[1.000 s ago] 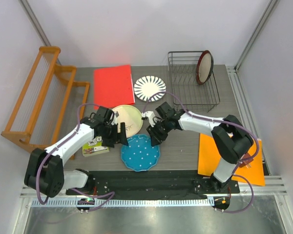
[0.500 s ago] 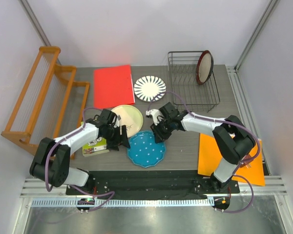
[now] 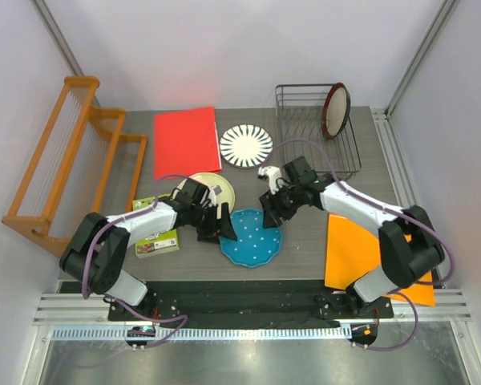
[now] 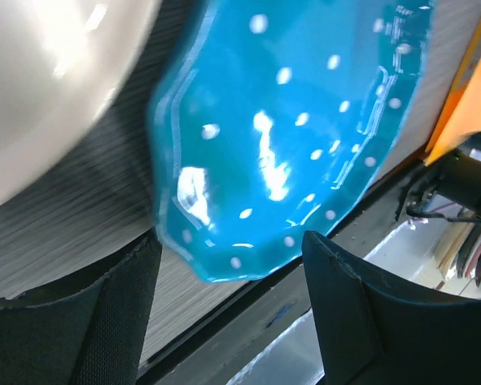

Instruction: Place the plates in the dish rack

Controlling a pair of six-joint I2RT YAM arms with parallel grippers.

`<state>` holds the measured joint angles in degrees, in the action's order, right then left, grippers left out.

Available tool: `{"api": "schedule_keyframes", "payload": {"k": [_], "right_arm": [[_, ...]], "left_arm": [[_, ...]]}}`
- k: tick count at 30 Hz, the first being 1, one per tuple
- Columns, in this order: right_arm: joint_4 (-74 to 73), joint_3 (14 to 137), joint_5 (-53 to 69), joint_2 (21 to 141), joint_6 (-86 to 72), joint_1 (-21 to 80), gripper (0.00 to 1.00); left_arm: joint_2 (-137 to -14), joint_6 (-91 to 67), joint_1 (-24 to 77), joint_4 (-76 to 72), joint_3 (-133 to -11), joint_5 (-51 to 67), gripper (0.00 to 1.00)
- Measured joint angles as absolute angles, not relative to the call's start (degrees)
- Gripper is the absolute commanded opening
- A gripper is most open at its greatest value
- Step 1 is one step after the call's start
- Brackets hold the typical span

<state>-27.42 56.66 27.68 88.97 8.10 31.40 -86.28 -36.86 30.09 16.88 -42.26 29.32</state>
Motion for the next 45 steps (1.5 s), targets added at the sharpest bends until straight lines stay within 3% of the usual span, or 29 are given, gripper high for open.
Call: {"api": "schedule_keyframes", "payload": {"k": [4, 8, 14, 15, 18, 22, 28, 45], "right_arm": [[-28.84, 55.86, 30.61, 83.15, 6.31, 25.3, 0.63], [-28.8, 52.51, 34.41, 82.24, 3.79, 18.63, 0.63], [-27.81, 45.95, 41.41, 85.49, -1.5, 15.59, 0.63], [-27.0, 45.04, 42.39, 85.97, -2.48, 15.55, 0.63], [-24.05, 42.54, 44.1, 86.19, -5.32, 14.66, 0.63], [-20.34, 40.27, 46.44, 86.3, -8.84, 12.82, 0.63], [-18.13, 39.13, 49.08, 92.16, -10.7, 11.66, 0.62], [-12.27, 36.4, 52.18, 92.75, -13.47, 11.2, 0.54]], "left_arm": [[-88.12, -38.35, 31.73, 14.76, -42.78, 29.95, 0.69], [-90.94, -39.24, 32.14, 13.56, -43.9, 30.0, 0.58], [-94.32, -41.04, 32.14, 11.25, -44.86, 31.16, 0.37], [-94.67, -41.39, 32.14, 10.94, -44.84, 31.33, 0.28], [-95.18, -41.67, 31.94, 10.96, -44.53, 30.55, 0.12], [-95.5, -42.48, 31.53, 10.92, -44.23, 30.61, 0.03], [-96.49, -42.63, 31.57, 8.21, -43.94, 32.25, 0.0], [-97.19, -42.28, 31.59, 3.18, -42.52, 34.94, 0.0]]}}
